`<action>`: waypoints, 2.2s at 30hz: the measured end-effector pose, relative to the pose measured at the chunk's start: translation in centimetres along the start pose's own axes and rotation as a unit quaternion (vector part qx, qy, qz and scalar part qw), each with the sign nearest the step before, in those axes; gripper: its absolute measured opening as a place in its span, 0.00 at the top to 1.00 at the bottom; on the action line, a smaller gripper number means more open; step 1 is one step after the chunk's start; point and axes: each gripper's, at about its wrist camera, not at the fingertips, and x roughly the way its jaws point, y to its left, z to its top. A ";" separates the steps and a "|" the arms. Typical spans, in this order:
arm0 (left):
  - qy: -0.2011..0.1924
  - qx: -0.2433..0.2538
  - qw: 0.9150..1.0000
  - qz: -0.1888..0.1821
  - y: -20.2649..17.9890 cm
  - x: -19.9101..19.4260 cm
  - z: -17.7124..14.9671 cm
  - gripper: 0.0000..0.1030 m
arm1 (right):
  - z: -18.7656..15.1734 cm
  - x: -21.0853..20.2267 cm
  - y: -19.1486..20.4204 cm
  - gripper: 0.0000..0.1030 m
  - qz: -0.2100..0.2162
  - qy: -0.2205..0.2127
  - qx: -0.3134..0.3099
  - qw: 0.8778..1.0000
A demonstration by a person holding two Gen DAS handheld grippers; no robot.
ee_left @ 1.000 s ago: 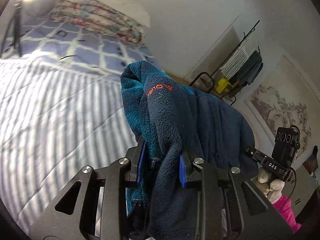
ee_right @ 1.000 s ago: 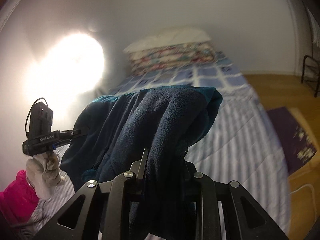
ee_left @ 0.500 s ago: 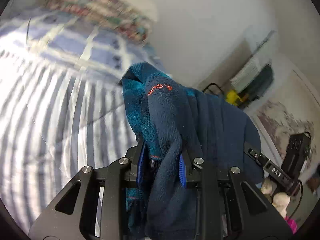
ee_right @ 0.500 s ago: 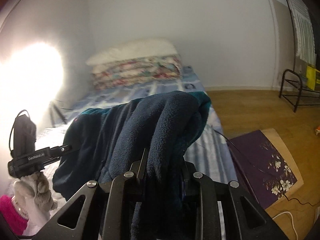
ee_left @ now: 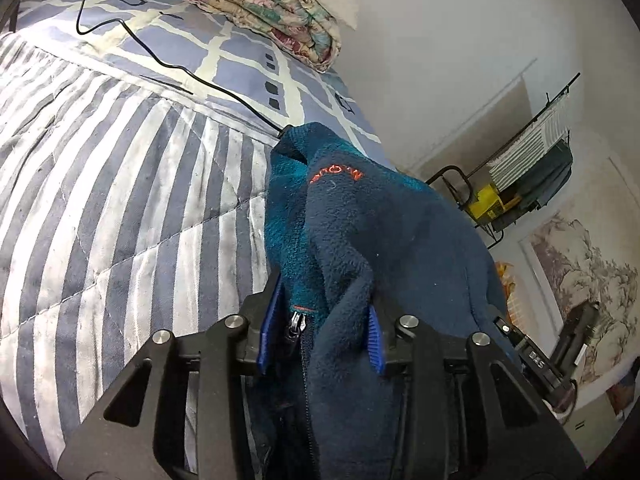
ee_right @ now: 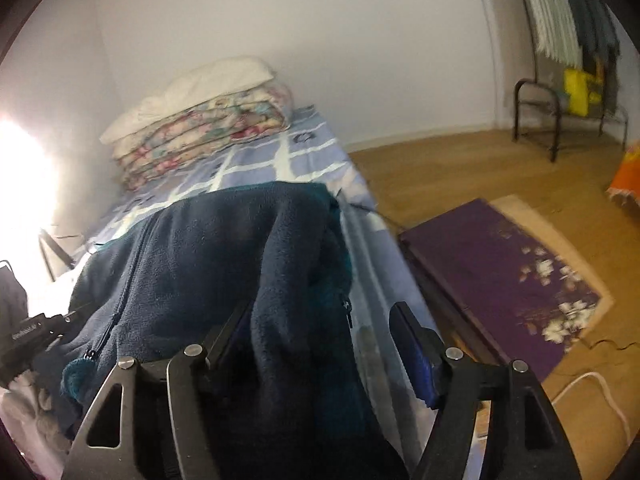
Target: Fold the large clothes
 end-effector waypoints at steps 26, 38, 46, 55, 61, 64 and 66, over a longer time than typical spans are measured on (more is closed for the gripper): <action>-0.066 0.186 0.980 0.025 -13.0 -35.6 -6.0 0.50 | -1.3 -32.5 11.7 0.29 0.019 -0.043 -0.069 0.997; -0.142 0.262 0.954 0.014 -18.5 -64.9 -12.3 0.41 | -4.9 -54.1 20.7 0.26 0.048 -0.121 -0.087 0.988; -0.157 0.303 0.940 0.016 -21.1 -74.8 -16.8 0.34 | -8.5 -62.4 24.4 0.18 0.069 -0.141 -0.095 0.983; -0.151 0.284 0.946 0.032 -18.8 -74.5 -22.6 0.21 | -14.5 -65.8 25.8 0.00 0.010 -0.122 -0.102 0.987; -0.162 0.300 0.938 0.064 -18.0 -71.8 -24.8 0.08 | -17.8 -67.0 26.3 0.00 -0.014 -0.132 -0.104 0.986; -0.171 0.303 0.935 0.069 -17.8 -71.0 -26.0 0.00 | -19.1 -67.6 26.2 0.00 -0.031 -0.139 -0.099 0.985; -0.178 0.305 0.932 0.076 -17.6 -70.4 -26.7 0.00 | -19.6 -67.8 26.1 0.00 -0.036 -0.141 -0.096 0.985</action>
